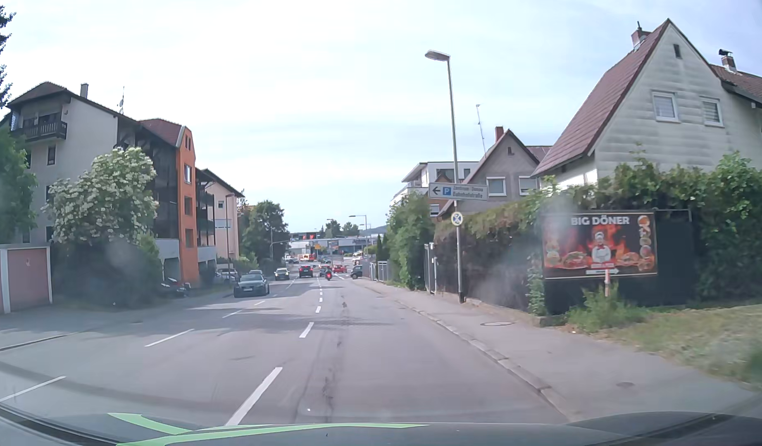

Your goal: Follow the waypoints while adhering to traffic rules and regulations

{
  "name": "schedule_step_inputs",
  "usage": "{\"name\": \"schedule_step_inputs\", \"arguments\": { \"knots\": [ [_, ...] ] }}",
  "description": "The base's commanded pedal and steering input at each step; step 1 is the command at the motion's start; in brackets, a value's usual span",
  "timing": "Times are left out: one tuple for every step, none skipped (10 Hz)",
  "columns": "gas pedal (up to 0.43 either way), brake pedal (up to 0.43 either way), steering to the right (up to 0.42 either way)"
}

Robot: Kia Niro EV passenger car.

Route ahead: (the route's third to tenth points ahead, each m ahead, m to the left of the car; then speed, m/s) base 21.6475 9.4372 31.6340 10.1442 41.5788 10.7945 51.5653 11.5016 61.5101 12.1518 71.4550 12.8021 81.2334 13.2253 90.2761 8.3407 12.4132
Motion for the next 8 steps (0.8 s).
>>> {"name": "schedule_step_inputs", "arguments": {
  "knots": [
    [0.0,0.0,-0.023],
    [0.0,0.0,-0.024],
    [0.0,0.0,-0.025],
    [0.0,0.0,-0.025],
    [0.0,0.0,-0.026],
    [0.0,0.0,-0.025],
    [0.0,0.0,-0.025],
    [0.0,0.0,-0.025]
  ]
}}
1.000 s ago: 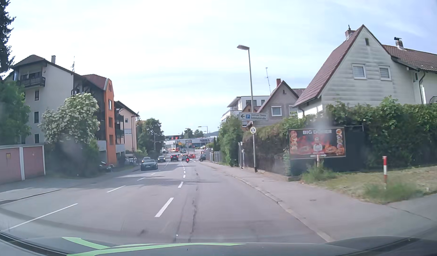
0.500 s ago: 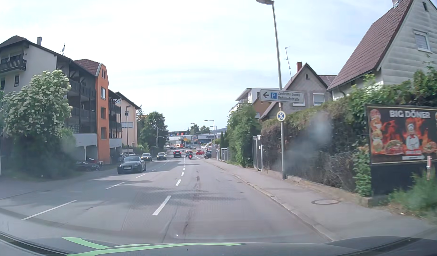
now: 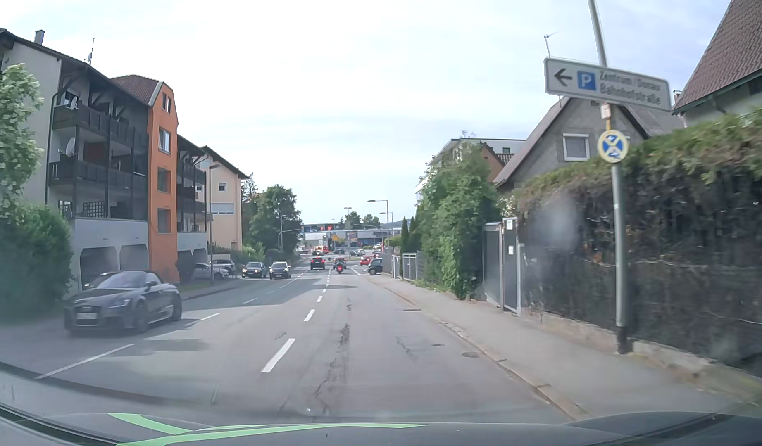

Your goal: Follow the waypoints while adhering to traffic rules and regulations

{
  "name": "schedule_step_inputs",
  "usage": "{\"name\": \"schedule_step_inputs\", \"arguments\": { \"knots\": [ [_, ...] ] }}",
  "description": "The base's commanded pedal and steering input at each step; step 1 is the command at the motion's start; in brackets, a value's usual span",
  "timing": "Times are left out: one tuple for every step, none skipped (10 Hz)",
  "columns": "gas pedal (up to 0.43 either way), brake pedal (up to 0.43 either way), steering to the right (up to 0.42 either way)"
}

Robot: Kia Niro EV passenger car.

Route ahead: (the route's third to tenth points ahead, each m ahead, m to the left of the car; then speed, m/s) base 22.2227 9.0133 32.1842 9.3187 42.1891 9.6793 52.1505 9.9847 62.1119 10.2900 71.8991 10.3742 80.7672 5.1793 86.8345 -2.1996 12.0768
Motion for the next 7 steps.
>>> {"name": "schedule_step_inputs", "arguments": {
  "knots": [
    [0.0,0.0,-0.025],
    [0.0,0.0,-0.025],
    [0.0,0.0,-0.024],
    [0.0,0.0,-0.023],
    [0.0,0.0,-0.023],
    [0.0,0.0,-0.022],
    [0.0,0.0,-0.021]
  ]
}}
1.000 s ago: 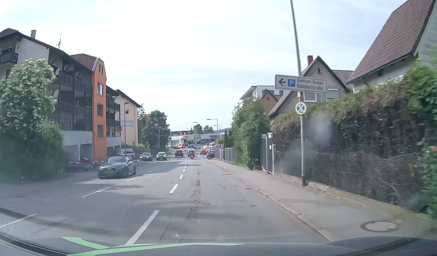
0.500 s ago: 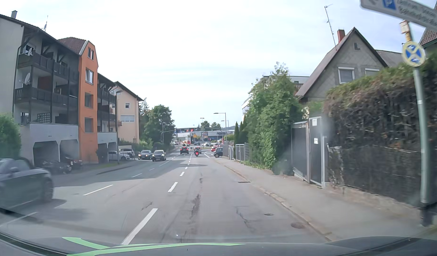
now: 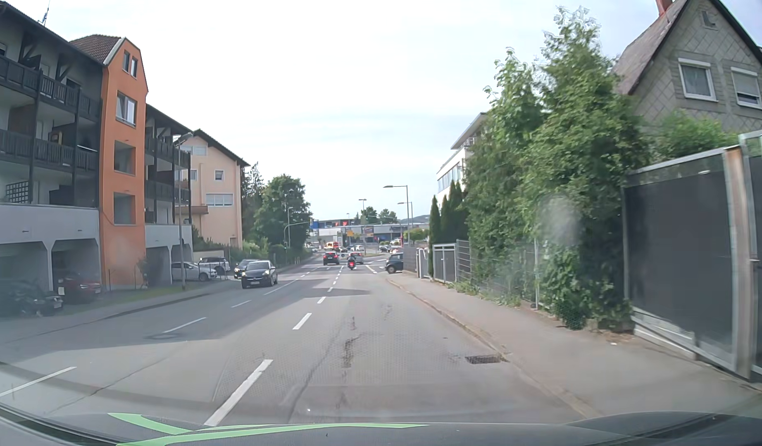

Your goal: Follow the waypoints while adhering to traffic rules and regulations

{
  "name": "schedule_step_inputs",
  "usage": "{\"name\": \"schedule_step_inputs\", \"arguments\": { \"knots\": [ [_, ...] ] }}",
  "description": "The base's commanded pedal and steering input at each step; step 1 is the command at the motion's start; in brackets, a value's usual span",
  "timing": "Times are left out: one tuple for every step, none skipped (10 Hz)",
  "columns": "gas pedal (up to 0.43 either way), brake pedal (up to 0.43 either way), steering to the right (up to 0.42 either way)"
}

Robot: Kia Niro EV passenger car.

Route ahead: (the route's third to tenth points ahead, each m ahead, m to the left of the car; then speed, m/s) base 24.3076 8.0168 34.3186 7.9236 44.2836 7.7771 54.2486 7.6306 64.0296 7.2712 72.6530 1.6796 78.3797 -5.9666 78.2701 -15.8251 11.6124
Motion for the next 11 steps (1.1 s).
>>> {"name": "schedule_step_inputs", "arguments": {
  "knots": [
    [0.0,0.0,-0.021],
    [0.0,0.0,-0.019],
    [0.0,0.0,-0.018],
    [0.0,0.0,-0.018],
    [0.0,0.0,-0.018],
    [0.0,0.0,-0.018],
    [0.0,0.0,-0.019],
    [0.0,0.0,-0.019],
    [0.0,0.0,-0.018],
    [0.0,0.0,-0.018],
    [0.0,0.0,-0.018]
  ]
}}
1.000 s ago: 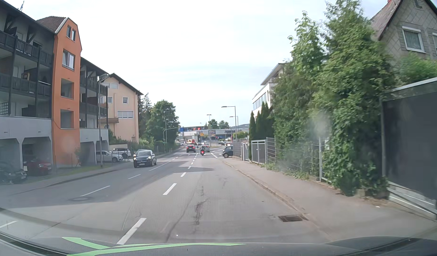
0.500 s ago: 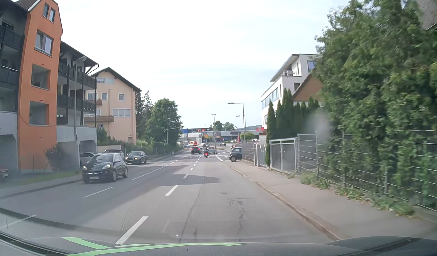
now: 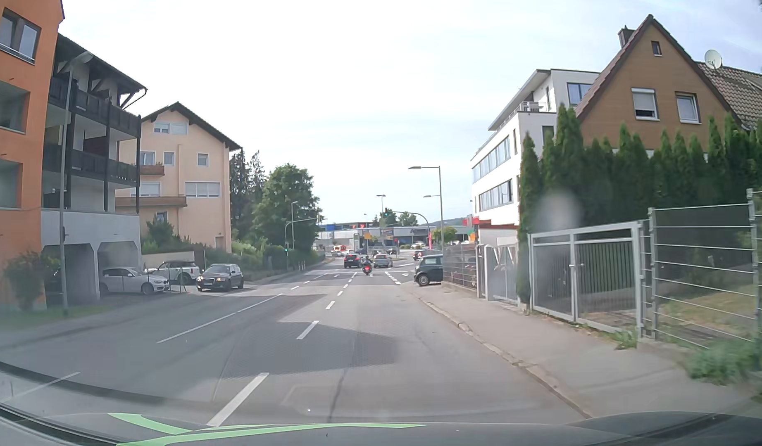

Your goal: Follow the waypoints while adhering to traffic rules and regulations

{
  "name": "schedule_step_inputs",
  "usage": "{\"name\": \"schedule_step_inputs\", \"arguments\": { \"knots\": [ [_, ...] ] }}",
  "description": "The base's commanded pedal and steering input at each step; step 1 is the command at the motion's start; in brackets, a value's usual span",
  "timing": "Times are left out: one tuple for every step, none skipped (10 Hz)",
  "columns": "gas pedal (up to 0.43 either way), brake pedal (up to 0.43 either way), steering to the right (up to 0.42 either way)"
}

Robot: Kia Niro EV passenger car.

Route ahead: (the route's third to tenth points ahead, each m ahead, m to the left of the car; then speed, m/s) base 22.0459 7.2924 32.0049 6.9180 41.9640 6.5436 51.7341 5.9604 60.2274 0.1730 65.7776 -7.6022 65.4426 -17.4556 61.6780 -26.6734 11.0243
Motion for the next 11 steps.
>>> {"name": "schedule_step_inputs", "arguments": {
  "knots": [
    [0.0,0.0,-0.016],
    [0.0,0.0,-0.015],
    [0.0,0.0,-0.015],
    [0.0,0.0,-0.015],
    [0.0,0.0,-0.014],
    [0.0,0.0,-0.014],
    [0.0,0.006,-0.014],
    [0.0,0.012,-0.013],
    [0.0,0.024,-0.01],
    [0.0,0.043,-0.007],
    [0.0,0.061,-0.004]
  ]
}}
